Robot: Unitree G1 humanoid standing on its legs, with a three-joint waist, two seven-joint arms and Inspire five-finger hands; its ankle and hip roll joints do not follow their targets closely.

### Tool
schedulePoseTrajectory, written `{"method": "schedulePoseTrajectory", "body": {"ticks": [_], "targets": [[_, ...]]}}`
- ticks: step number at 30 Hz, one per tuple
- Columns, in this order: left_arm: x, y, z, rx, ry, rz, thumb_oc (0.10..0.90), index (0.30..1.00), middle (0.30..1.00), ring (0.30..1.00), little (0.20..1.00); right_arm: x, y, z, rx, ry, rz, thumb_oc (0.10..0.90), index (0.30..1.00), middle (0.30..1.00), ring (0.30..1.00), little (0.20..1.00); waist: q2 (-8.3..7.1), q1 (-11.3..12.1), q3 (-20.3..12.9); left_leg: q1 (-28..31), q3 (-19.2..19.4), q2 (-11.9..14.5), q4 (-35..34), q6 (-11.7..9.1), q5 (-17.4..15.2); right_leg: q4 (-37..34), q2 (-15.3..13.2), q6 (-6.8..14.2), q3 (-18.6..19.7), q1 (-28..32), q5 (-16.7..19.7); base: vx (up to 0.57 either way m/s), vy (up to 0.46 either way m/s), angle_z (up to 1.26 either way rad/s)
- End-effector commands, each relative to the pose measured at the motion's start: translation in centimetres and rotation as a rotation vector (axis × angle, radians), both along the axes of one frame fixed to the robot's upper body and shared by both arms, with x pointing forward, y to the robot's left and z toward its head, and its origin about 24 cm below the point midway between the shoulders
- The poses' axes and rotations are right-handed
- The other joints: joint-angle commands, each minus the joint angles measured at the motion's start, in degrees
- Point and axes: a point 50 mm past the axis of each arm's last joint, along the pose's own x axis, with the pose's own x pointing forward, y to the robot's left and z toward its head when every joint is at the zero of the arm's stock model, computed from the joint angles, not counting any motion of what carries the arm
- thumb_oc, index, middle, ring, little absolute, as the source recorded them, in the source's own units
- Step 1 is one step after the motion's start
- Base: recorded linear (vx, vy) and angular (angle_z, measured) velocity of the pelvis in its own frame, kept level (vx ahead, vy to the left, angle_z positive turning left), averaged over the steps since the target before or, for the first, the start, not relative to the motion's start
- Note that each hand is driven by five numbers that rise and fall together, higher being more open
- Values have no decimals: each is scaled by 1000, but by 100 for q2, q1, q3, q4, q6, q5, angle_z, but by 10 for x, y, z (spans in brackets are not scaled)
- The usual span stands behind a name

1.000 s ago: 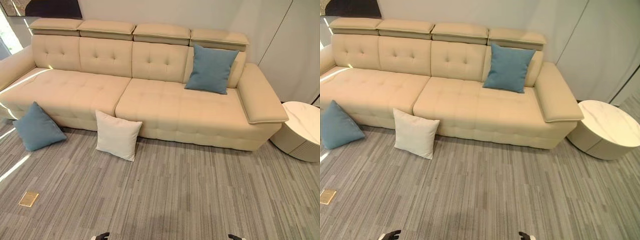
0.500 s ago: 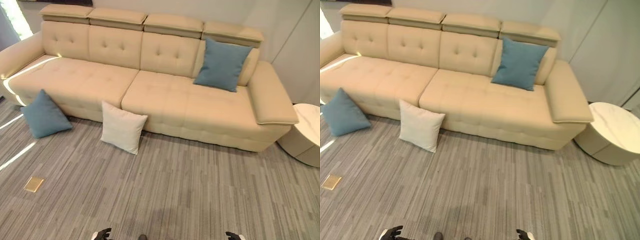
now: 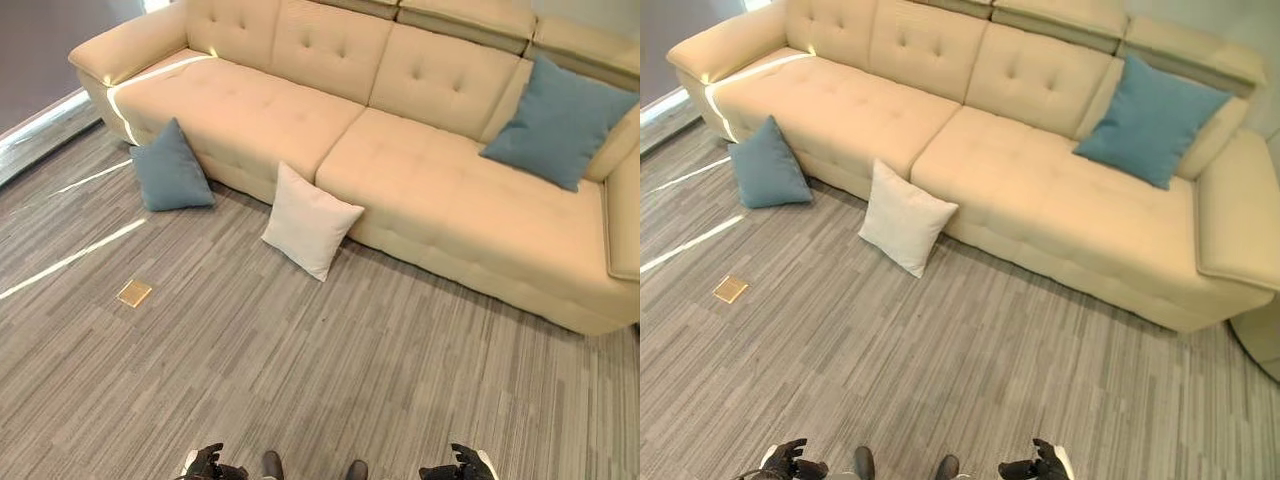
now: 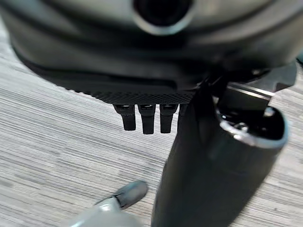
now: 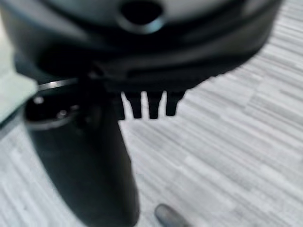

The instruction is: Pick up all the scattered cushions and arrange them neatly on the sofa.

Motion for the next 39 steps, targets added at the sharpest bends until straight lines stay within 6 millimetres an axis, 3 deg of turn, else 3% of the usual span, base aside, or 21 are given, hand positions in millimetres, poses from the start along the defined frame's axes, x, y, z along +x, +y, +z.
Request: {"method": "schedulePoseTrajectory", "body": {"ticks": [1, 4, 5, 10, 13, 17, 18, 19, 21, 22, 24, 25, 26, 29, 31, 36, 37, 38, 39], "targets": [[5, 12, 4, 40, -22, -2, 800, 900, 900, 900, 900, 11, -4, 4, -42, -9, 59, 800, 900, 900, 900, 900, -1, 70, 30, -224, -282, -239, 430, 242, -520, 974, -225, 393, 527, -455, 82, 19, 171, -2], [10, 15, 7, 43, -44, 6, 800, 900, 900, 900, 900, 15, 0, 5, -31, -26, 74, 800, 900, 900, 900, 900, 49, 37, 101, -72, -488, -284, 324, 286, -512, 1408, -41, 392, 886, -775, 64, 125, 117, 12], [13, 13, 8, 42, -50, -18, 800, 900, 900, 900, 900, 13, 2, 3, -24, -18, 72, 800, 900, 900, 900, 900, 52, -79, 80, 91, -694, -352, 163, 276, -487, 1126, 407, 318, 1374, -892, -78, 185, 47, 38], [13, 10, 6, 41, -37, -42, 800, 900, 900, 900, 900, 7, 0, 2, -27, 7, 81, 800, 900, 900, 900, 900, -20, -209, 73, 241, -1086, -561, -26, 272, -489, 406, 831, 272, 1798, -1108, 178, 169, 3, 66], [11, 6, 5, 26, -28, -43, 800, 900, 900, 900, 900, 2, -2, 1, -30, 24, 79, 800, 900, 900, 900, 900, -31, -303, 91, 462, -1387, -677, -40, 259, -632, 190, 925, 269, 1853, -1184, 317, 210, -32, 57], [6, 1, 2, 15, -12, -48, 800, 900, 900, 900, 900, -3, -5, 0, -31, 30, 63, 800, 900, 900, 900, 900, -31, -346, 23, 493, -1401, -683, 324, 131, -901, 27, 905, 141, 1885, -935, 276, 222, -80, 71], [9, -3, 1, 1, -22, -52, 800, 900, 900, 900, 900, 3, -8, 3, -36, 2, 63, 800, 900, 900, 900, 900, -80, -312, 80, 6, -1112, -644, 1620, -186, -851, -81, 821, 21, 1828, -620, 191, 147, -79, 63], [9, -3, 2, 1, -22, -52, 800, 900, 900, 900, 900, 3, -8, 3, -36, 2, 62, 800, 900, 900, 900, 900, -75, -315, 78, -19, -1114, -639, 1657, -188, -870, -80, 825, 20, 1823, -627, 192, 165, -101, 57], [15, -6, 3, -3, -39, -52, 800, 900, 900, 900, 900, 11, -8, 6, -36, -21, 61, 800, 900, 900, 900, 900, -179, -254, 217, -678, -845, -493, 2704, -333, -614, -78, 709, -90, 1770, -501, 131, 34, -70, 23], [16, -6, 3, -4, -44, -50, 800, 900, 900, 900, 900, 12, -8, 6, -34, -24, 57, 800, 900, 900, 900, 900, -211, -234, 234, -863, -675, -366, 2888, -288, -604, -83, 675, -144, 1744, -433, 59, 98, -77, -7], [16, -6, 4, -3, -46, -42, 800, 900, 900, 900, 900, 10, -8, 5, -35, -19, 54, 800, 900, 900, 900, 900, -262, -187, 214, -1156, -517, -224, 2837, -178, -663, -123, 615, -179, 1697, -291, -55, 246, -44, 18], [15, -5, 3, 0, -39, -49, 800, 900, 900, 900, 900, 5, -8, 4, -36, -3, 55, 800, 900, 900, 900, 900, -291, -134, 145, -1323, -465, -127, 2242, -90, -698, -239, 628, -138, 1681, -111, -184, 269, -19, 35], [15, -5, 3, 0, -39, -49, 800, 900, 900, 900, 900, 5, -8, 4, -36, -2, 55, 800, 900, 900, 900, 900, -299, -135, 148, -1302, -464, -137, 2217, -89, -688, -243, 619, -135, 1681, -99, -187, 305, 6, 32], [13, -3, 3, 11, -35, -61, 800, 900, 900, 900, 900, 0, -8, 2, -38, 10, 48, 800, 900, 900, 900, 900, -184, -55, 94, -1549, -475, 83, 1182, -204, 77, -397, 750, -107, 1732, 199, -359, 296, 67, 19], [14, -3, 4, 16, -38, -67, 800, 900, 900, 900, 900, -1, -8, 2, -40, 10, 44, 800, 900, 900, 900, 900, -161, 10, 117, -1661, -525, 113, 873, -276, 344, -417, 768, -95, 1838, 398, -457, 331, 123, -2], [3, -3, 0, 13, 1, -68, 800, 900, 900, 900, 900, -6, -2, -1, -27, 34, 65, 800, 900, 900, 900, 900, -160, 31, -67, -1310, -549, -103, 686, -103, 193, 94, 600, 99, 2041, 448, -573, 305, 203, -46], [5, -2, 1, 18, -4, -79, 800, 900, 900, 900, 900, -4, 1, -1, -22, 36, 87, 800, 900, 900, 900, 900, -159, 33, -69, -1115, -502, -204, 619, 16, 82, 696, 458, 273, 2020, 260, -401, 237, 218, -51], [6, -3, 1, 17, -4, -80, 800, 900, 900, 900, 900, -4, 0, -1, -22, 36, 87, 800, 900, 900, 900, 900, -149, 37, -82, -1132, -501, -193, 618, 14, 89, 689, 468, 270, 2023, 243, -387, 244, 267, -22], [13, 0, 4, 31, -21, -98, 800, 900, 900, 900, 900, 4, 4, 0, -16, 17, 109, 800, 900, 900, 900, 900, -139, -32, 11, -845, -478, -265, 495, 156, -3, 1625, 350, 419, 2053, -209, 117, 133, 176, -4]]}}
